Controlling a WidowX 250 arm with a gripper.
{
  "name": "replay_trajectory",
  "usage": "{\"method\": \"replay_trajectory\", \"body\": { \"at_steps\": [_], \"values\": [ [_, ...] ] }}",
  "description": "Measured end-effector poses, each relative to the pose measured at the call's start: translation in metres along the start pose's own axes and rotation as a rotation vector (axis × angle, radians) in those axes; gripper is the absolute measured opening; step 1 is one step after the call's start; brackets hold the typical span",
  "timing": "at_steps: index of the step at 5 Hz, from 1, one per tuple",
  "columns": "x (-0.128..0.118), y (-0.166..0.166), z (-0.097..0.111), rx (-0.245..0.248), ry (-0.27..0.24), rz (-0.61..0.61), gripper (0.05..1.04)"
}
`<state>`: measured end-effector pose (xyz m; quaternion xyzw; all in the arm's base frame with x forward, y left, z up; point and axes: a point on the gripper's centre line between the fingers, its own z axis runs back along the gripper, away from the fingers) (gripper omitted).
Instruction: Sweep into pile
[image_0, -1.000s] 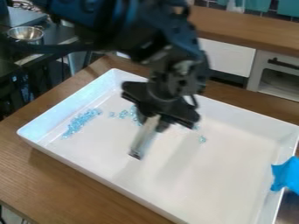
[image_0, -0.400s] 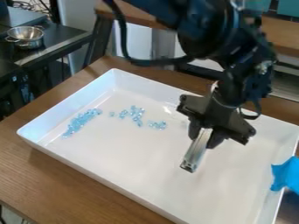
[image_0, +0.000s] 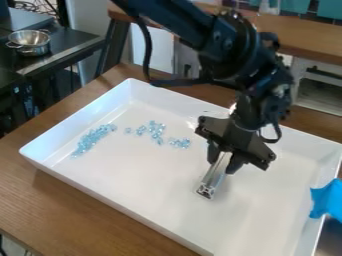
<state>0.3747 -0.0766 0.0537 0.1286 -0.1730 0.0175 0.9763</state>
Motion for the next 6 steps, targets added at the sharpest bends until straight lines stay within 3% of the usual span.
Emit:
{"method": "replay_trajectory", "body": {
  "at_steps": [2,4,5,6],
  "values": [
    [0.009,0.005,0.004,-0.044,0.004,0.009,0.349],
    [0.021,0.011,0.052,-0.122,-0.062,0.054,0.349],
    [0.026,-0.001,0.054,-0.106,-0.07,0.077,0.349],
    [0.022,-0.023,0.031,-0.072,-0.016,0.083,0.349]
  ]
}}
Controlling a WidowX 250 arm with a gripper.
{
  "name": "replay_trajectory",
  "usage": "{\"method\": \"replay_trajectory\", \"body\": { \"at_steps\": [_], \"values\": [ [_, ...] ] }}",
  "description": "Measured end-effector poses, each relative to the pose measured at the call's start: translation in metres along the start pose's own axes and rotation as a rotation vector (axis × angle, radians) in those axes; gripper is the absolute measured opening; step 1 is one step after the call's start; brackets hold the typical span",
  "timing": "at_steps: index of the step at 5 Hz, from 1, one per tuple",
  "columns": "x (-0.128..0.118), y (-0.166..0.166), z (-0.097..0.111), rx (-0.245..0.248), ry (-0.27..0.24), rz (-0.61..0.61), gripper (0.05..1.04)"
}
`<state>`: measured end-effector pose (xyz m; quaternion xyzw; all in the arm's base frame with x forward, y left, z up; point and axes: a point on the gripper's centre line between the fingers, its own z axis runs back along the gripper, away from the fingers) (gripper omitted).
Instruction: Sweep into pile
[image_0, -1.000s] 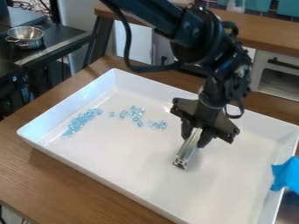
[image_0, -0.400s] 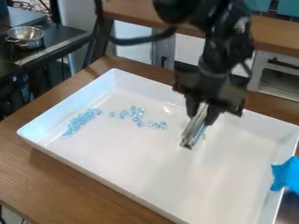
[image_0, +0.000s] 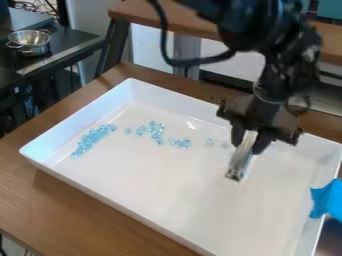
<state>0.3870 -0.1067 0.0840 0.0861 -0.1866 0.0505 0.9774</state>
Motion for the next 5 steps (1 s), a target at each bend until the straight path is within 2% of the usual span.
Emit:
{"method": "replay_trajectory", "body": {
  "at_steps": [1,2,3,4,5],
  "values": [
    [-0.003,-0.012,-0.018,0.012,0.03,0.008,0.349],
    [-0.006,-0.025,-0.016,0.017,0.002,-0.005,0.349],
    [-0.008,-0.017,-0.021,0.033,0.007,0.015,0.349],
    [-0.008,-0.003,-0.03,0.052,0.036,0.047,0.349],
    [-0.008,0.01,-0.042,0.057,0.108,0.083,0.349]
  ]
}}
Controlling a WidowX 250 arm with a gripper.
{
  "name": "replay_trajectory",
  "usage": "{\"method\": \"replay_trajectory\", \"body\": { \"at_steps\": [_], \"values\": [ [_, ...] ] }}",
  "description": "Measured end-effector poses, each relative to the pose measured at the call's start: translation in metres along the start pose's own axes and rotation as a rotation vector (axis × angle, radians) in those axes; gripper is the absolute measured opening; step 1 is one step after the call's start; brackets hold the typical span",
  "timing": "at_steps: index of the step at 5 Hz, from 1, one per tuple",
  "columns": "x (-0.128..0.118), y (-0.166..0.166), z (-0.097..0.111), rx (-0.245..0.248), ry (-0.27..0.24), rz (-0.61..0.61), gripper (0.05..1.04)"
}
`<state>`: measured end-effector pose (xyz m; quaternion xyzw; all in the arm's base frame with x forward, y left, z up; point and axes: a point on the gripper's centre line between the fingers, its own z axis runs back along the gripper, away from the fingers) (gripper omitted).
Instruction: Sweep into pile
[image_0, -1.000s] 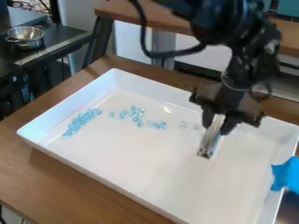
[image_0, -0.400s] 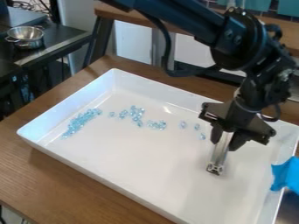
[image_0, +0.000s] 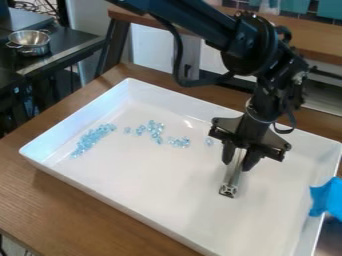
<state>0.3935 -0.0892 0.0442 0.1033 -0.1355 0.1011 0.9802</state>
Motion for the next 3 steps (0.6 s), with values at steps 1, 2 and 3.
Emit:
{"method": "replay_trajectory", "body": {
  "at_steps": [1,2,3],
  "values": [
    [0.006,0.017,-0.006,0.02,0.023,0.022,0.349],
    [0.013,0.053,-0.016,0.053,0.068,0.082,0.349],
    [0.014,0.096,-0.025,0.088,0.119,0.154,0.349]
  ]
}}
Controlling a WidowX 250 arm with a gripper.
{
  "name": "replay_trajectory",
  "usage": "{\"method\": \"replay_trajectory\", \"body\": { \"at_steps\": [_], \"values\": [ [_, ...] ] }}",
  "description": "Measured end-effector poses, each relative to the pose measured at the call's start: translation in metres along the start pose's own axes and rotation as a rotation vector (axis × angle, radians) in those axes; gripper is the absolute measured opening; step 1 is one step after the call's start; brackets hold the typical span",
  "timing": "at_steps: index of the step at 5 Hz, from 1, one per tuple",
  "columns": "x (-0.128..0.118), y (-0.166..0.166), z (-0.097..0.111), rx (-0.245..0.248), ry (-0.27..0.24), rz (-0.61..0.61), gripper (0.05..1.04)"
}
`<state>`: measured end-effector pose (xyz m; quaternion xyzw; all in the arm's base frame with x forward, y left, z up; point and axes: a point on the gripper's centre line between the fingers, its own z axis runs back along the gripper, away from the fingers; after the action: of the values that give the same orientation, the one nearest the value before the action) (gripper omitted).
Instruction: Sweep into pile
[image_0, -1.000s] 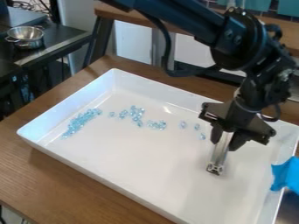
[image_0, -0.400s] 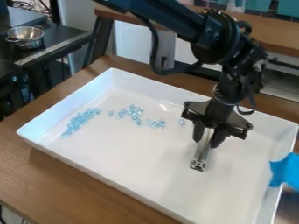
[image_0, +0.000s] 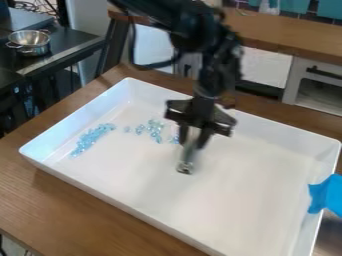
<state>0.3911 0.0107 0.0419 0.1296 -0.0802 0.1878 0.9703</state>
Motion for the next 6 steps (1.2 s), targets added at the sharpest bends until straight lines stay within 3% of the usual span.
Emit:
{"method": "replay_trajectory", "body": {
  "at_steps": [1,2,3,4,6],
  "values": [
    [0.004,0.042,-0.008,0.047,-0.003,0.032,0.349],
    [0.003,0.079,-0.015,0.212,-0.089,0.064,0.349],
    [0.002,0.102,-0.019,0.325,-0.18,0.05,0.349],
    [0.003,0.11,-0.019,0.355,-0.241,0.03,0.349],
    [0.012,0.085,0.033,0.11,-0.286,0.136,0.349]
  ]
}}
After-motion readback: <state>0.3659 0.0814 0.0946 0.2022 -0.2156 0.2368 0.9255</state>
